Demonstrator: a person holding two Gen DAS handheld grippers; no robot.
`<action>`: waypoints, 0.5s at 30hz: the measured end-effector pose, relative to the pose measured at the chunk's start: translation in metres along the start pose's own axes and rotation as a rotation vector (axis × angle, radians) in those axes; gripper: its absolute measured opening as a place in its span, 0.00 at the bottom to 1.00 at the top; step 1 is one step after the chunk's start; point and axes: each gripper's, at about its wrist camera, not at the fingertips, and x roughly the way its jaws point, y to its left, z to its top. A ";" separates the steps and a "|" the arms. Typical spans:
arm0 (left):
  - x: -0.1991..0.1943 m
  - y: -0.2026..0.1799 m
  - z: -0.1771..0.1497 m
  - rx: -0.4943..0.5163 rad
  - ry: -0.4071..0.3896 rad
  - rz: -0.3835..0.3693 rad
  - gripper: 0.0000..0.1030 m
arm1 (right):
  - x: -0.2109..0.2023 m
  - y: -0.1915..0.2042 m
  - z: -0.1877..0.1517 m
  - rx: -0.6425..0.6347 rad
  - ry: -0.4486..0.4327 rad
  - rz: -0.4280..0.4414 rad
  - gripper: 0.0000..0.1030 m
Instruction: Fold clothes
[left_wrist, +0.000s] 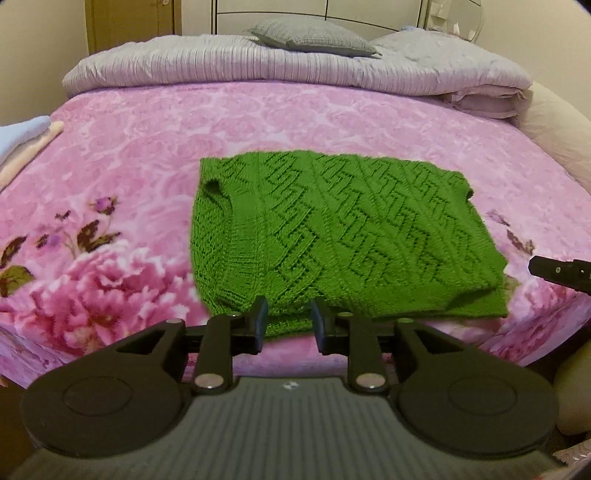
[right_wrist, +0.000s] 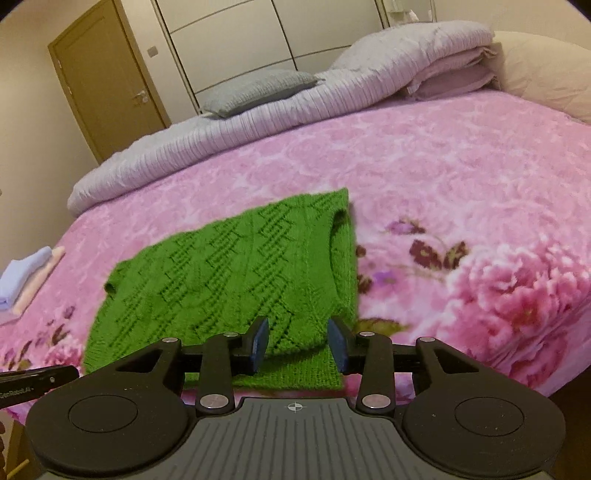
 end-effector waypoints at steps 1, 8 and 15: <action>-0.003 -0.002 0.000 0.003 -0.002 0.000 0.22 | -0.003 0.001 0.000 0.003 -0.001 0.001 0.38; -0.012 -0.005 -0.007 0.013 0.001 0.001 0.23 | -0.015 -0.001 -0.002 0.045 -0.002 -0.004 0.38; -0.010 0.005 -0.018 -0.031 0.037 0.003 0.23 | -0.012 -0.006 -0.011 0.078 0.039 -0.017 0.38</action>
